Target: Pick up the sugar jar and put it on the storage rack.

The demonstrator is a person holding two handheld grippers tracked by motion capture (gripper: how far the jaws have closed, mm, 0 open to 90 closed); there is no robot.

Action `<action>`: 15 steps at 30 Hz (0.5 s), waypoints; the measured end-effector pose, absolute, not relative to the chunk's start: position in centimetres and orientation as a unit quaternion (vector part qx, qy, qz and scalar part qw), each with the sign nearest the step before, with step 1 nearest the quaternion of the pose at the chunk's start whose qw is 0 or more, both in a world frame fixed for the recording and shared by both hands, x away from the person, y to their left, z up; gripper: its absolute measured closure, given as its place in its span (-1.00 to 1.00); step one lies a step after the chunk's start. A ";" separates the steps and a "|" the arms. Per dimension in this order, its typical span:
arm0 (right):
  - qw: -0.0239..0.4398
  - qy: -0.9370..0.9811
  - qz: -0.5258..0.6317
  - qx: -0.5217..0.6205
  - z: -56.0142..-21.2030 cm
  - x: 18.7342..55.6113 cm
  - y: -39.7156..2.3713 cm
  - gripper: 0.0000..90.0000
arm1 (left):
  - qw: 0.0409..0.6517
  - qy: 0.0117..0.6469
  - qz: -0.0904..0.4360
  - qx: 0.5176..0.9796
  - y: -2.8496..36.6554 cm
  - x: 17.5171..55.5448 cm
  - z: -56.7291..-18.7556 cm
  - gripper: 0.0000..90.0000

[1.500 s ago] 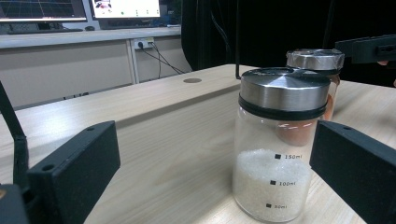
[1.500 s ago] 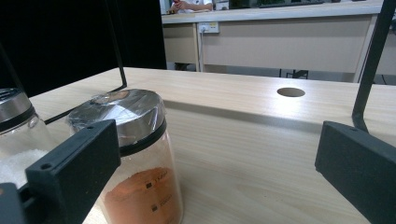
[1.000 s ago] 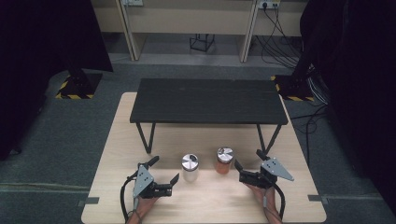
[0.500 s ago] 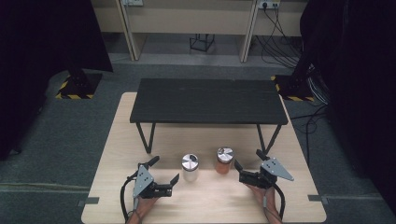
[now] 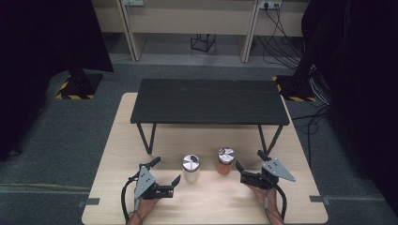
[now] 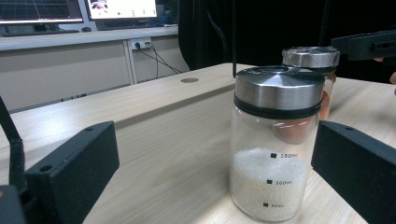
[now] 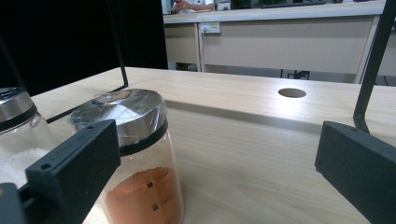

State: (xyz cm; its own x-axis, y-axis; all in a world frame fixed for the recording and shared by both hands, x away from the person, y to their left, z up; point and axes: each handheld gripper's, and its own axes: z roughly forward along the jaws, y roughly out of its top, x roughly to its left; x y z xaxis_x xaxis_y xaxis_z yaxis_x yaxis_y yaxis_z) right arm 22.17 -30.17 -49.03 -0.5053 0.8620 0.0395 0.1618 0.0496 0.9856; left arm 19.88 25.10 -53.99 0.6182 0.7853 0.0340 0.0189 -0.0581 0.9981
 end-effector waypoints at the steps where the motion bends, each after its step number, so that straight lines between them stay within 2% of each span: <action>1: 0.308 0.656 0.568 0.390 -49.0 22.2 -30.2 -0.99 | 0.614 0.306 0.312 0.657 25.1 19.9 -54.0 -1.00; 15: 0.307 0.656 0.569 0.389 -49.0 22.2 -30.2 -0.99 | 0.613 0.301 0.312 0.660 25.0 19.8 -53.9 -0.99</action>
